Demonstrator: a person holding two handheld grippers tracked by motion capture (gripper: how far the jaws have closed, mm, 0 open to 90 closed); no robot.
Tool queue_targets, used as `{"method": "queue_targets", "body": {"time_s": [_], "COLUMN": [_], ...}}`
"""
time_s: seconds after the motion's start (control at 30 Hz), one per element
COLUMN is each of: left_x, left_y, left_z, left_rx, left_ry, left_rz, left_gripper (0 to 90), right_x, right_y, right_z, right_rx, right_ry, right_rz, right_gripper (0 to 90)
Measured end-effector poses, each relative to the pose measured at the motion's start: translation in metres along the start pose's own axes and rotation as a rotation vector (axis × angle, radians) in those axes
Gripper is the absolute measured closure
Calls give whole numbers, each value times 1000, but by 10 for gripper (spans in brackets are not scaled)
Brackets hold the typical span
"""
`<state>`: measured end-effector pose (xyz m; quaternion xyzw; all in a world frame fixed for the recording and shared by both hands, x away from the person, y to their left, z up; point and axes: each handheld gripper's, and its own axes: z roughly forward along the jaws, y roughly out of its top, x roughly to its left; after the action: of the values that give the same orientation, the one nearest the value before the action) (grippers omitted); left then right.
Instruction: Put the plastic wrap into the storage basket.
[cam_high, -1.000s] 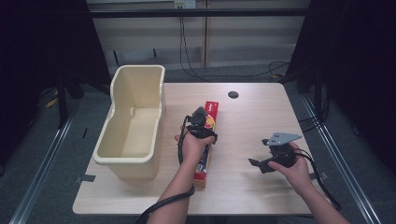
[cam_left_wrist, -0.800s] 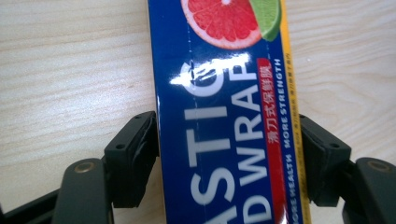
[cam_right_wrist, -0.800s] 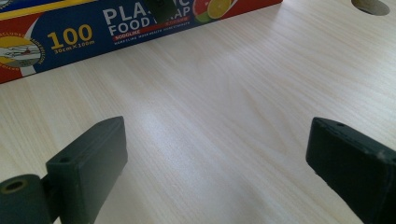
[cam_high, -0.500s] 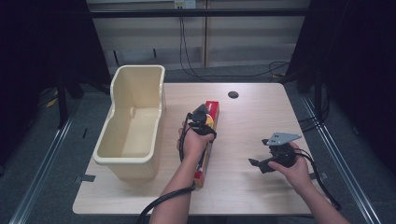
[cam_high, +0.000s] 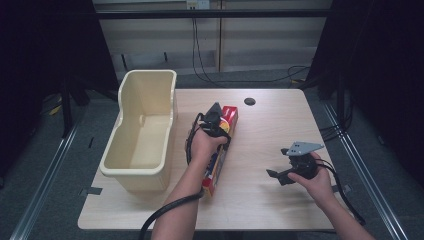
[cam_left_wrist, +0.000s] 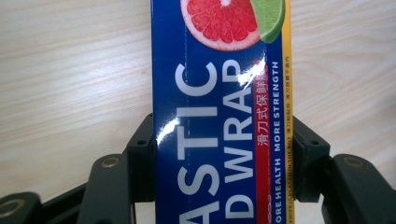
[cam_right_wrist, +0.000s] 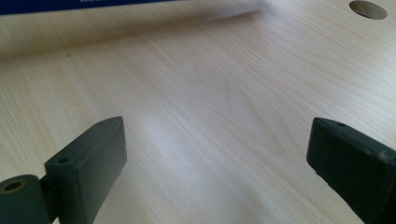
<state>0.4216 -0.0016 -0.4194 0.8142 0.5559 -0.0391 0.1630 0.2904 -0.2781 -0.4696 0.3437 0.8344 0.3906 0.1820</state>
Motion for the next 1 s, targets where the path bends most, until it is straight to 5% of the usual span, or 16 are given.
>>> {"method": "queue_targets", "body": {"time_s": [0.13, 0.33, 1.0], "left_x": [1, 1, 5], "left_y": [1, 4, 15], "left_z": [-11, -37, -90], "left_rx": [-7, 15, 27], "left_ry": [-13, -6, 18], "left_rz": [-12, 25, 1], "left_gripper": [411, 411, 411], "right_x": [0, 0, 1], "right_y": [0, 0, 1], "right_z": [0, -1, 0], "right_rx": [-1, -12, -13], "right_ry": [-3, 10, 18], "right_rz": [3, 7, -1], "right_gripper": [44, 39, 38]}}
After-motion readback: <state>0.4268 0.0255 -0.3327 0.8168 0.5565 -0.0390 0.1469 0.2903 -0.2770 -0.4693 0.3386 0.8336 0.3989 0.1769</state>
